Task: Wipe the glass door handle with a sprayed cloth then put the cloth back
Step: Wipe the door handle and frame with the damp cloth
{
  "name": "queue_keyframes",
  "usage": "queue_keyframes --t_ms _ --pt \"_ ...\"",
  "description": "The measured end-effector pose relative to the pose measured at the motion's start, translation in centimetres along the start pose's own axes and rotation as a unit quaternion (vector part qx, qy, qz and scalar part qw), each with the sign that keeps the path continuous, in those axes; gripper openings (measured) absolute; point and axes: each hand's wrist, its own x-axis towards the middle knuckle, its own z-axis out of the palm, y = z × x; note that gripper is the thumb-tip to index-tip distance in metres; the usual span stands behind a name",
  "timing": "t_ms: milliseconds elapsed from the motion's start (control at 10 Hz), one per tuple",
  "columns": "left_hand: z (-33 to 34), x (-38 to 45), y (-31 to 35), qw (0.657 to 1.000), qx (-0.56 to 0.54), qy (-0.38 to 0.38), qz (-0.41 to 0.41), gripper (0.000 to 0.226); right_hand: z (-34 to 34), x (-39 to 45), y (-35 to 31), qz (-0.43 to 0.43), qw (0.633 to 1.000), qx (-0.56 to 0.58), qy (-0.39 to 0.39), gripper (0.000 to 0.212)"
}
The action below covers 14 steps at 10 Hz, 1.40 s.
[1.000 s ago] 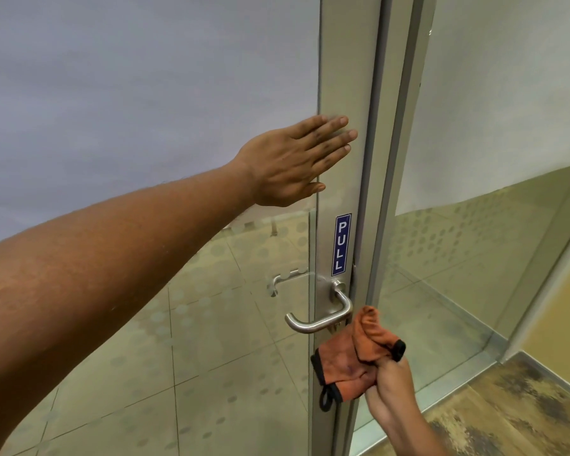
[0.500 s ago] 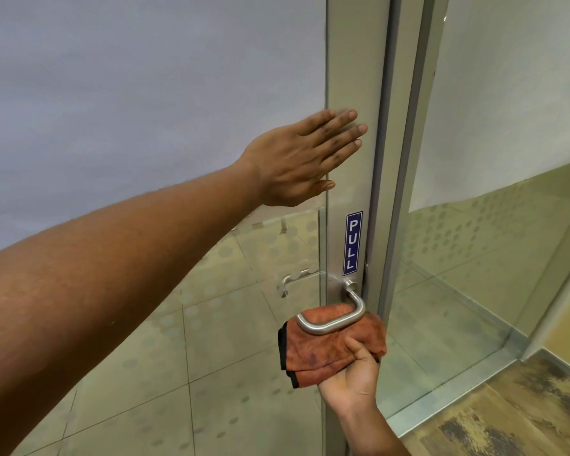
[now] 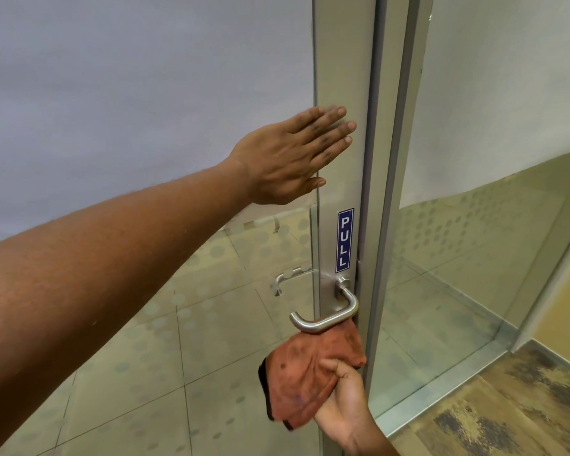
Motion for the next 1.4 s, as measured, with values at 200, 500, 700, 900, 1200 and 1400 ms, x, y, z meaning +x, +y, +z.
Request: queue_keyframes --t_ms 200,500,700,900,1200,1400 --pt "-0.2 0.0 0.0 1.000 -0.007 -0.003 0.000 0.073 -1.5 -2.2 -1.3 0.029 0.997 -0.056 0.039 0.051" --pt "-0.3 -0.1 0.0 1.000 0.005 0.000 0.000 0.073 0.9 -6.7 -12.0 -0.195 0.900 -0.375 0.110 0.020" --pt "-0.4 -0.1 0.1 1.000 0.006 -0.002 -0.002 0.073 5.3 -4.9 -14.8 -0.266 0.607 -0.739 0.121 0.012" --pt "-0.5 -0.1 0.1 1.000 0.013 -0.010 -0.002 0.073 7.5 -2.8 -14.7 -0.203 0.558 -0.801 0.075 0.027" --pt "-0.2 -0.1 0.1 1.000 0.018 0.004 -0.002 0.073 8.4 -2.7 -11.7 -0.117 0.637 -0.761 0.042 0.025" --pt "-0.3 -0.1 0.0 1.000 0.022 0.005 -0.001 0.072 9.0 -2.1 -6.4 -0.171 0.655 -0.735 0.044 0.029"
